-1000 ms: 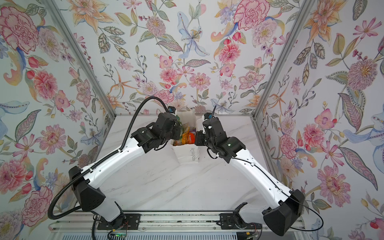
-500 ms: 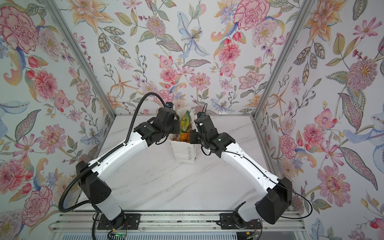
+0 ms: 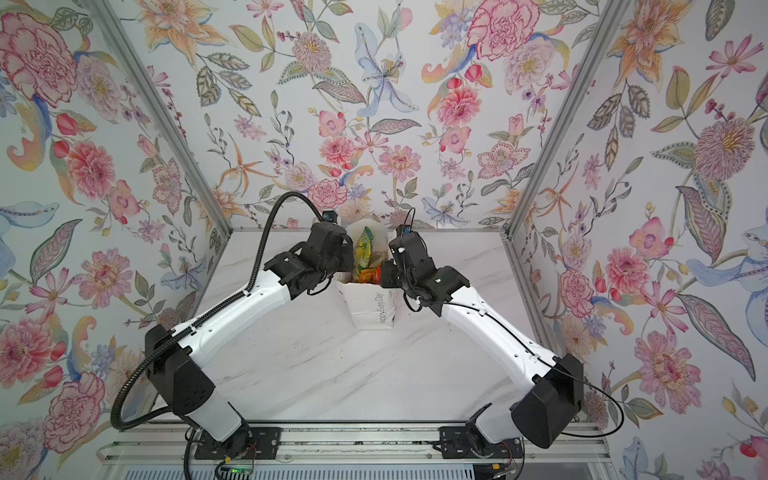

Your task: Place the snacks into the paper bag

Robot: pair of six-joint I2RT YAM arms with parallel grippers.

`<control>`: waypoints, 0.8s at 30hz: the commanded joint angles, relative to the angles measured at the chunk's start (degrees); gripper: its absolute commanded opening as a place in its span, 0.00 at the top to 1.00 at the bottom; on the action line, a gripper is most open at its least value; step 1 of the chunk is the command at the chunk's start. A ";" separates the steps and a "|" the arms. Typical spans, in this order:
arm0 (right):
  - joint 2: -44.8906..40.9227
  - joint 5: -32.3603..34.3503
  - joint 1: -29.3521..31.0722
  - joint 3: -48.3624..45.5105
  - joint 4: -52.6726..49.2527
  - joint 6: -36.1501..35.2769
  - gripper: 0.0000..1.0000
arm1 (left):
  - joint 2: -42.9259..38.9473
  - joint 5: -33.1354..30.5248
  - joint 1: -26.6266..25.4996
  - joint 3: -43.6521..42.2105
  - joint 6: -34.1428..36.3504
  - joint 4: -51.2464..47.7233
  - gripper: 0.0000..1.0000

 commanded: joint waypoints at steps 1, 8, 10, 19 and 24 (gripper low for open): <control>0.00 3.62 1.07 1.95 4.38 -1.29 1.00 | -1.59 2.46 0.48 1.73 0.01 5.92 0.99; -0.18 5.03 1.07 1.82 4.26 -0.63 0.81 | -1.22 5.00 0.48 0.21 -0.37 7.14 0.95; -0.61 5.64 1.08 1.87 4.20 -0.74 0.74 | -1.35 4.74 0.48 0.34 -0.01 7.20 0.89; -2.87 7.75 0.98 1.87 3.69 -1.26 0.47 | -1.00 5.25 0.44 0.79 0.63 6.37 0.64; -4.59 8.58 0.70 1.67 2.96 -1.92 0.38 | -3.93 3.55 0.45 -0.05 2.04 6.32 0.49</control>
